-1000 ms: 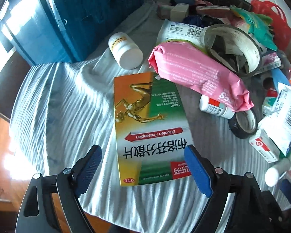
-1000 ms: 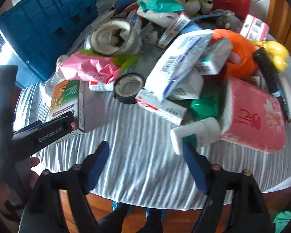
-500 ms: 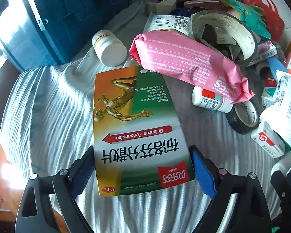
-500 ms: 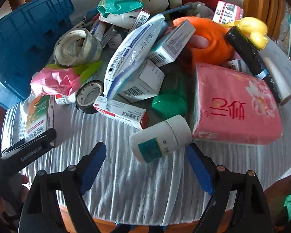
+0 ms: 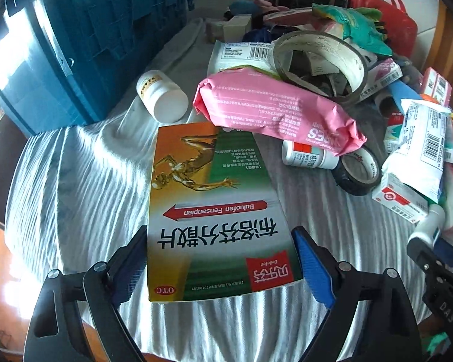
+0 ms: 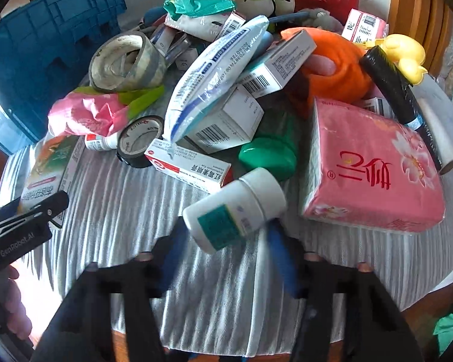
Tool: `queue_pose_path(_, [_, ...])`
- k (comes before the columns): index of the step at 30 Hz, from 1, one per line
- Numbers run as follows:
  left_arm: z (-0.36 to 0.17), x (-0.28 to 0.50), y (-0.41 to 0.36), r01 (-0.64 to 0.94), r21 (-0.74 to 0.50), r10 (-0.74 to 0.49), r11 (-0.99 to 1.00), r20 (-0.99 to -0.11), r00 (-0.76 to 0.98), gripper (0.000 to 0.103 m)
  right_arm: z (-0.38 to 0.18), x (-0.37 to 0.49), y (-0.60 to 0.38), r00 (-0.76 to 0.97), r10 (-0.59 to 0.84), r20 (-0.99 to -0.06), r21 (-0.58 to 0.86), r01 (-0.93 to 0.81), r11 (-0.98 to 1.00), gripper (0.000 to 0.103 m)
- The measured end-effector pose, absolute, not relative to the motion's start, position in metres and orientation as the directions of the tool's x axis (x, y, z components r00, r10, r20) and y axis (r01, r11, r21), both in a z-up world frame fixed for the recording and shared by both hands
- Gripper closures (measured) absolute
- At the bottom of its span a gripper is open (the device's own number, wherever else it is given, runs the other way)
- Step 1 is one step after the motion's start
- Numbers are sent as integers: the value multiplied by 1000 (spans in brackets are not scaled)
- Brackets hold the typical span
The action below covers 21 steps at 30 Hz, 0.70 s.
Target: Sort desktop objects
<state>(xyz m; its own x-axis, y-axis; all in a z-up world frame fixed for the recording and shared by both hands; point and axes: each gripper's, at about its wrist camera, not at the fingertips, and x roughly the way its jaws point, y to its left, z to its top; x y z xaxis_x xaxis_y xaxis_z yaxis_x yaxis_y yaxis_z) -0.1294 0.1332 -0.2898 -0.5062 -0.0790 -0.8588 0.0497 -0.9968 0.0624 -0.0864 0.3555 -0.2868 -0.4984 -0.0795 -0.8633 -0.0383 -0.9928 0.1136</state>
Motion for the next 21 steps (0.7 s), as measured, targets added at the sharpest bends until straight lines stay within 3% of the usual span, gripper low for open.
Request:
queue_pose_path(10, [-283, -120, 133, 31, 56, -64, -998, -864, -500, 12, -278, -85, 353, -503, -103, -858, 135, -26, -991, 63])
queue_pose_path(12, [-282, -117, 135, 28, 54, -61, -998, -864, -499, 12, -277, -87, 356, -510, -94, -855, 135, -45, -990, 51])
queue_pose_path(13, [-281, -116, 136, 27, 53, -59, -998, -865, -497, 12, -277, -88, 357, -514, -84, -854, 126, -46, -991, 33])
queue_pose_path(14, [-282, -116, 136, 27, 51, -58, -998, -867, -495, 12, -276, -90, 358, -518, -75, -852, 116, -47, -992, 22])
queue_pose_path(21, [-290, -111, 144, 31, 40, -50, -999, -880, -472, 12, -285, -101, 358, -519, -90, -850, 87, 32, -996, 22])
